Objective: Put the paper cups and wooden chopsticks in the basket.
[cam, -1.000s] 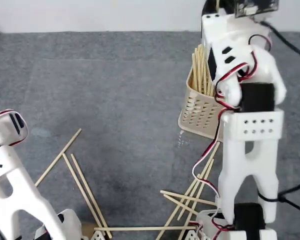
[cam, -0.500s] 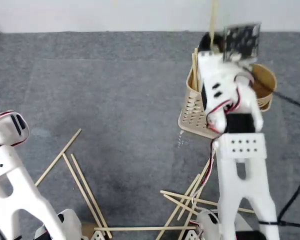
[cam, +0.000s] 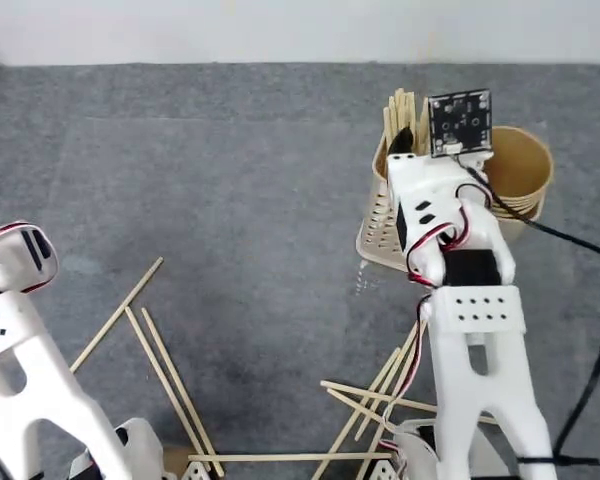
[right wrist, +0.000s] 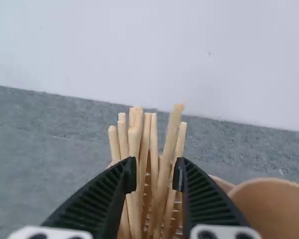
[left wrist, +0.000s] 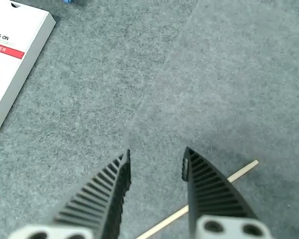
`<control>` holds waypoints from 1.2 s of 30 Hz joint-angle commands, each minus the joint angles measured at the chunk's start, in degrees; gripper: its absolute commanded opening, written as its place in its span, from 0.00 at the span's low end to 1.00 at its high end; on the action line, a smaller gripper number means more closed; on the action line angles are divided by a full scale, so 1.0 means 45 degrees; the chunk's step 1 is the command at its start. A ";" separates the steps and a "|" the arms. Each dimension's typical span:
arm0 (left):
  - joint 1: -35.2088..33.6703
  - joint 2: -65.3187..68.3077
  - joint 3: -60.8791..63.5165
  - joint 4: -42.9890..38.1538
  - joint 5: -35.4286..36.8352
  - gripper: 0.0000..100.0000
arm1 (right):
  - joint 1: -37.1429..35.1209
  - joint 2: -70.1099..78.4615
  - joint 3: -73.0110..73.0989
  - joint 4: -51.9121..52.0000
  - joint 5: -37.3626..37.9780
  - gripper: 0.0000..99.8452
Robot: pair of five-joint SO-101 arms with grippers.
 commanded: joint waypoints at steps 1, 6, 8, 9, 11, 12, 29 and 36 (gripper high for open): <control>0.0020 -0.0215 -0.0088 -0.0195 -0.0098 0.17 | -0.0088 -0.0987 -0.2266 0.2159 0.0117 0.14; 0.0039 -0.0195 0.0264 -0.0274 -0.2032 0.17 | -0.0440 -0.1143 -0.4806 0.6672 0.0156 0.14; 0.0059 -0.0195 0.0557 -0.0274 -0.3048 0.17 | -0.0850 -0.1162 -0.5470 0.8410 0.0176 0.14; 0.0137 -0.0195 0.0713 -0.0274 -0.3497 0.17 | -0.0987 -0.1162 -0.5724 0.9172 0.0176 0.14; 0.0449 -0.0176 0.1104 -0.0274 -0.4571 0.17 | -0.1397 -0.1182 -0.5958 1.0344 0.0176 0.14; 0.0606 -0.0176 0.1377 -0.0274 -0.5138 0.17 | -0.1631 -0.1221 -0.5978 1.0833 0.0176 0.14; 0.2344 0.3341 0.1729 -0.0215 -0.8420 0.17 | -0.2256 -0.1104 -0.5919 1.6088 0.0801 0.14; 0.2325 0.7560 -0.0498 -0.0039 -0.9397 0.17 | -0.2256 -0.1241 -0.4630 1.5912 0.0801 0.14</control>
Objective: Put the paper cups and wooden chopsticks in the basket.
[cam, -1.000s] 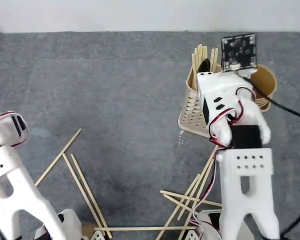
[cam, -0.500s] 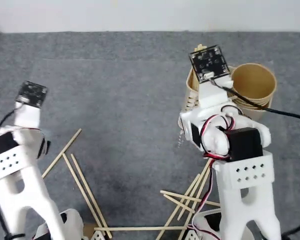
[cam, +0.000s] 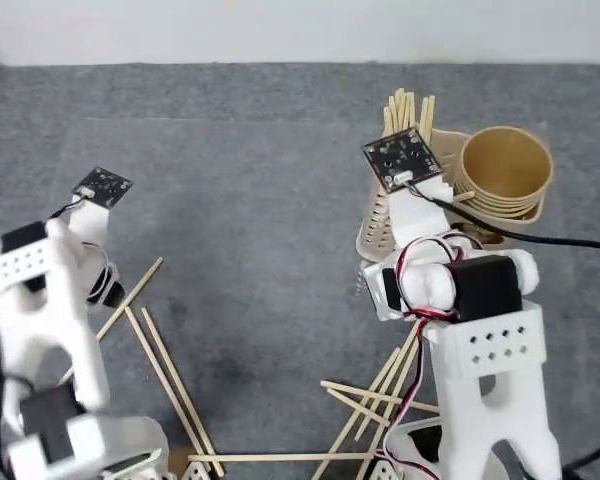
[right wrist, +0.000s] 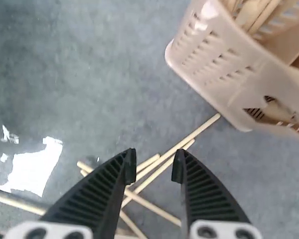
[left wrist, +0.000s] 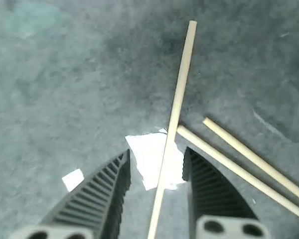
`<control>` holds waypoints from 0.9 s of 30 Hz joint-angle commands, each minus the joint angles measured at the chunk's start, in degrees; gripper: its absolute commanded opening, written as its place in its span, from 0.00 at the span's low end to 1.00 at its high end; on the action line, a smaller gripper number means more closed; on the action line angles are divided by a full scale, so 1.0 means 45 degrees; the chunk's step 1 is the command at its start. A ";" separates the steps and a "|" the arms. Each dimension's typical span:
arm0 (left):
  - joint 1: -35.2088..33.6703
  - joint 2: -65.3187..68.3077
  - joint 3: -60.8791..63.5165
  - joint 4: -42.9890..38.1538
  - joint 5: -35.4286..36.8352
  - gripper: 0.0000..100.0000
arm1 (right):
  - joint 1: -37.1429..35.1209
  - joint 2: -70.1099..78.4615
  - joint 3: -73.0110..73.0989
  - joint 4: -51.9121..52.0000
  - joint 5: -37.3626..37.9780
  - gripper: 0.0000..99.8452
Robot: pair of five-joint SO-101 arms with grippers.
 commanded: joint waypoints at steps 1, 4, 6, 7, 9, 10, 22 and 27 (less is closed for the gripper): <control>0.0098 0.1524 -0.1338 0.0098 -0.0860 0.17 | -0.0029 -0.0518 0.0352 -0.0303 0.0117 0.14; 0.0098 0.2774 -0.1983 0.0293 -0.1289 0.17 | -0.0029 -0.0518 0.0821 -0.0694 0.0117 0.14; 0.0098 0.3516 -0.2335 0.0293 -0.1426 0.17 | -0.0068 -0.0518 0.1114 -0.1026 0.0117 0.14; 0.0098 0.3868 -0.2510 0.0293 -0.1543 0.17 | -0.0068 -0.0518 0.1231 -0.1182 0.0078 0.14; 0.0117 0.4571 -0.2862 0.0293 -0.1621 0.17 | -0.0068 -0.0518 0.1407 -0.1377 0.0078 0.14; 0.0117 0.4884 -0.3038 0.0293 -0.1621 0.17 | -0.0068 -0.0518 0.1465 -0.1397 0.0078 0.14; 0.0449 0.7346 -0.4718 0.1719 -0.1641 0.04 | -0.0068 -0.0518 0.1563 -0.1436 0.0020 0.14; 0.0469 0.7404 -0.5382 0.2657 -0.1641 0.01 | -0.0049 -0.0518 0.1563 -0.1319 0.0020 0.14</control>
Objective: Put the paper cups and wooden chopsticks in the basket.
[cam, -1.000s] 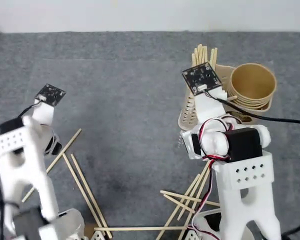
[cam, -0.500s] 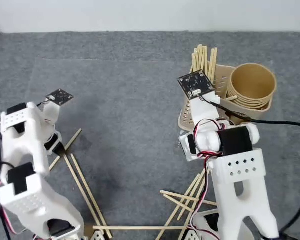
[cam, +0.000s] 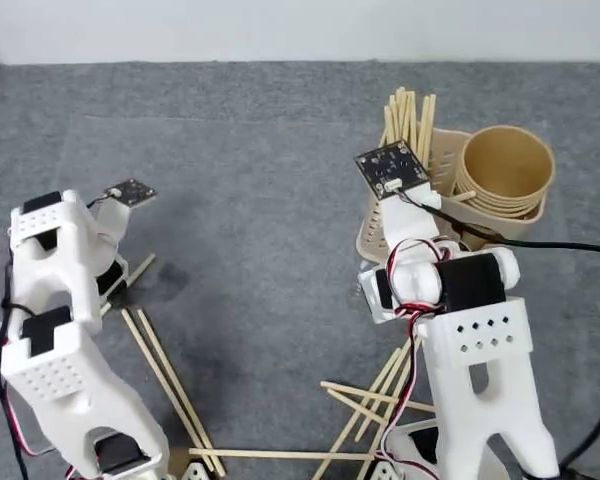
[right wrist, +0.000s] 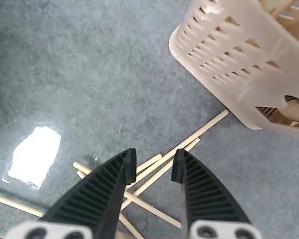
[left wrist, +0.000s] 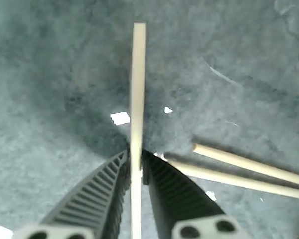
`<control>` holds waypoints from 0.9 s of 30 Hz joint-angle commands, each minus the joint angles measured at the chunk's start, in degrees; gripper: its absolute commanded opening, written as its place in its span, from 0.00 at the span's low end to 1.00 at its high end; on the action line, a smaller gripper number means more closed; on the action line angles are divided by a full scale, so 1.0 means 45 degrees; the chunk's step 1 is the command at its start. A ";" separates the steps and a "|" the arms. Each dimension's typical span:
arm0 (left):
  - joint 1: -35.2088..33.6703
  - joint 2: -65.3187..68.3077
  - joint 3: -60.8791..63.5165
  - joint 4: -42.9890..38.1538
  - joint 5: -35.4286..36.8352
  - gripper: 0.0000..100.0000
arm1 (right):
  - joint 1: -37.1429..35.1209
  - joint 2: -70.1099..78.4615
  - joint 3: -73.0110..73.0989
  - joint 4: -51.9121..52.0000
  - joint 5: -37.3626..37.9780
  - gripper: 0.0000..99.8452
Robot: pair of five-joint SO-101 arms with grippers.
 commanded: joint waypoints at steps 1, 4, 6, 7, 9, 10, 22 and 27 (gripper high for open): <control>-0.0020 0.0606 -0.0440 0.0508 -0.0137 0.01 | -0.0049 -0.0518 -0.0078 -0.0107 0.0020 0.14; -0.0020 0.0274 -0.1123 0.1524 -0.0137 0.01 | -0.0068 -0.0518 -0.0078 0.0088 0.0020 0.14; -0.0020 -0.0215 -0.1592 0.2227 -0.0117 0.01 | -0.0107 -0.0518 -0.0078 0.0420 0.0020 0.14; -0.0020 -0.0527 -0.1768 0.2462 -0.0117 0.01 | -0.0127 -0.0518 -0.0098 0.0596 0.0020 0.14; -0.0020 -0.1250 -0.1963 0.2735 -0.0098 0.01 | -0.0303 -0.0518 -0.0098 0.0908 0.0020 0.14; -0.0020 -0.1680 -0.1983 0.2794 -0.0078 0.01 | -0.0342 -0.0518 -0.0078 0.1104 0.0020 0.14; 0.1485 -0.6662 -0.2022 0.2012 0.2872 0.01 | -0.1416 -0.0518 0.2305 0.1045 0.0039 0.01; 0.2657 -0.8596 -0.2022 0.0684 0.5294 0.01 | -0.1397 -0.0518 0.3399 0.0400 0.0098 0.01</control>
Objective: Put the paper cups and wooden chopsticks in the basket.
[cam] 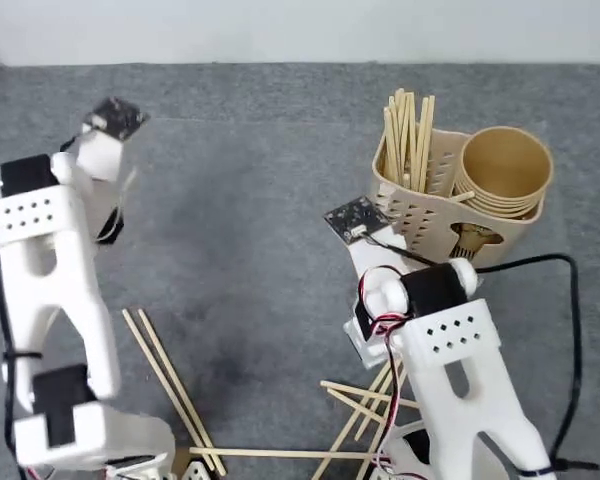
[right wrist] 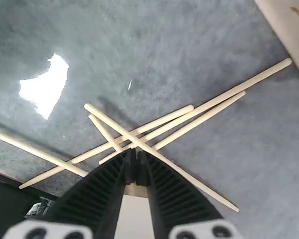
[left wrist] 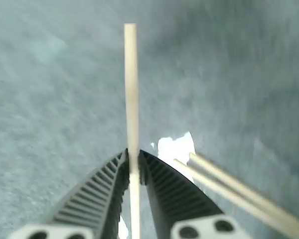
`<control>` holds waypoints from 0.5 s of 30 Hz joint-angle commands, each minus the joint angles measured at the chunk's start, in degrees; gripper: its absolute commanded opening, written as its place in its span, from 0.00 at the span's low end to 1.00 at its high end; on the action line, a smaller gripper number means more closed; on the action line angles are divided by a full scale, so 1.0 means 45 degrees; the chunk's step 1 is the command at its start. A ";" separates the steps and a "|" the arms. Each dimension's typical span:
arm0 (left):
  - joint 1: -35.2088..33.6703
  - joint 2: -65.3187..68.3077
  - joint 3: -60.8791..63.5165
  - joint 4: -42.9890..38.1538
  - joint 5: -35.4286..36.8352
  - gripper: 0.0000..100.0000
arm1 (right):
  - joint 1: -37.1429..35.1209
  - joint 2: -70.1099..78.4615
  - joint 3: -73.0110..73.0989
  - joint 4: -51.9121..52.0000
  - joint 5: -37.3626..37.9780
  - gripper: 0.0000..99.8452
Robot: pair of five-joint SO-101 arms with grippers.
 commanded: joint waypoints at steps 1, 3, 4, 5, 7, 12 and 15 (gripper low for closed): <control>0.1016 -0.2012 -0.0635 -0.1016 0.1719 0.01 | -0.0068 -0.0322 0.0332 -0.0381 0.0078 0.01; 0.1641 -0.2735 -0.0635 -0.1504 0.2520 0.01 | -0.0049 -0.0518 0.0508 -0.0381 0.0098 0.01; 0.1954 -0.3087 -0.0635 -0.1739 0.2950 0.01 | -0.0029 -0.0791 0.0567 -0.0361 0.0098 0.01; 0.2266 -0.3399 -0.0635 -0.2051 0.3360 0.01 | 0.0010 -0.1162 0.0684 -0.0342 0.0098 0.01; 0.2852 -0.3966 -0.0635 -0.2755 0.4317 0.01 | 0.0381 -0.2159 0.0899 -0.0381 0.0098 0.01; 0.4103 -0.4611 -0.0635 -0.4767 0.6994 0.01 | 0.1924 -0.5050 0.1016 -0.0381 0.0098 0.01; 0.4786 -0.4650 -0.0635 -0.6017 0.8322 0.01 | 0.3096 -0.6281 0.1016 -0.0381 0.0098 0.01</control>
